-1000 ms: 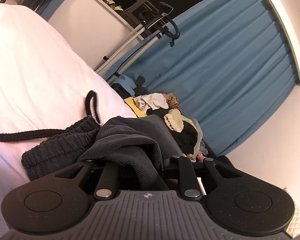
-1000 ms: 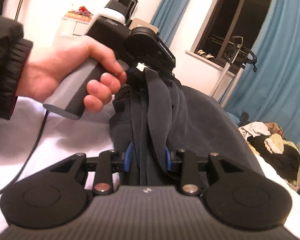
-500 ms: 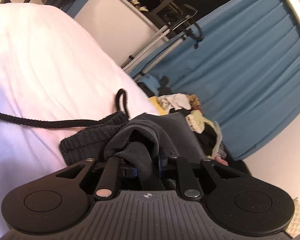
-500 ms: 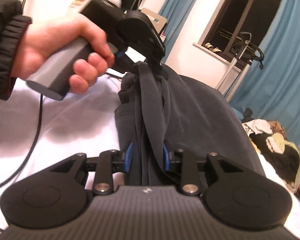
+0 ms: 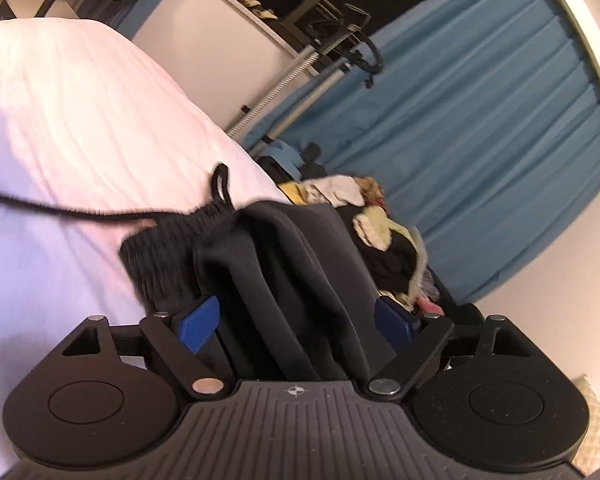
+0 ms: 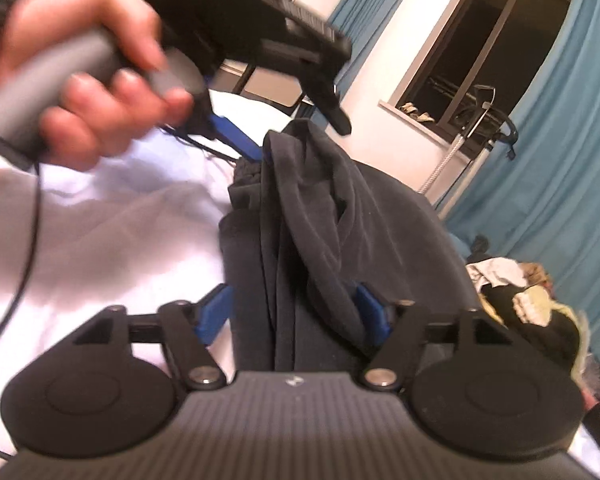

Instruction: Fold clothes

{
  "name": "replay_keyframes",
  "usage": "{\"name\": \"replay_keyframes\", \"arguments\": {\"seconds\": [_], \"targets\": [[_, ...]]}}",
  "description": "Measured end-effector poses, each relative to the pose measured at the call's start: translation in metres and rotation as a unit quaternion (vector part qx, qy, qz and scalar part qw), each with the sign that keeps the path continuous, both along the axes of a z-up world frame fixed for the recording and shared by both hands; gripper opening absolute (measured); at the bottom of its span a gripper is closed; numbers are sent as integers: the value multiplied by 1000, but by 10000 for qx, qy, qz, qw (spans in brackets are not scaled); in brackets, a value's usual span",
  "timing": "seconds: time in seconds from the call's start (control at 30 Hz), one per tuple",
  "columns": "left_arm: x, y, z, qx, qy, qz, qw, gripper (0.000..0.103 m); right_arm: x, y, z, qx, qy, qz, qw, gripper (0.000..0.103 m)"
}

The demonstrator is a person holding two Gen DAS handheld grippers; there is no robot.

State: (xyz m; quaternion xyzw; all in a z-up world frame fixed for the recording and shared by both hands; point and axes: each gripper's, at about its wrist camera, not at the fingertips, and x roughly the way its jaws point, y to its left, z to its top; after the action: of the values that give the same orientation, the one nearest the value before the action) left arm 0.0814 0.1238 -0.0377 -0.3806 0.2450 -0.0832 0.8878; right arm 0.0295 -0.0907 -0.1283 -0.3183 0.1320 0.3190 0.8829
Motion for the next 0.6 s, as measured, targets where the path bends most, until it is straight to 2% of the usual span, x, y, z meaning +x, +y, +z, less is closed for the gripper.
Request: {"name": "replay_keyframes", "arguments": {"seconds": [0.13, 0.2, 0.3, 0.37, 0.4, 0.47, 0.5, 0.53, 0.6], "targets": [[-5, -4, -12, -200, 228, -97, 9995, 89, 3, 8, -18, -452, -140, -29, 9989, 82], [0, -3, -21, -193, 391, -66, 9990, 89, 6, 11, -28, -671, -292, -75, 9973, 82], [4, 2, -35, -585, 605, -92, 9964, 90, 16, 11, -28, -581, -213, -187, 9979, 82], [5, 5, -40, -840, 607, -86, 9946, 92, 23, 12, -26, -517, -115, -294, 9982, 81], [4, 6, -41, -932, 566, -93, 9940, 92, 26, 13, -27, -511, -78, -313, 9982, 78], [4, 6, -43, -1044, 495, -120, 9932, 93, 35, 11, -23, -396, 34, -400, 9984, 61], [4, 6, -44, -1106, 479, -132, 9926, 93, 39, 9, -18, -232, 149, -488, 9984, 46], [4, 6, -45, -1172, 472, -145, 9919, 95, 43, 5, -10, -8, 299, -570, 9979, 37], [4, 4, -46, -1311, 462, -177, 9901, 99, 50, -4, 6, 436, 548, -736, 9948, 26]]}}
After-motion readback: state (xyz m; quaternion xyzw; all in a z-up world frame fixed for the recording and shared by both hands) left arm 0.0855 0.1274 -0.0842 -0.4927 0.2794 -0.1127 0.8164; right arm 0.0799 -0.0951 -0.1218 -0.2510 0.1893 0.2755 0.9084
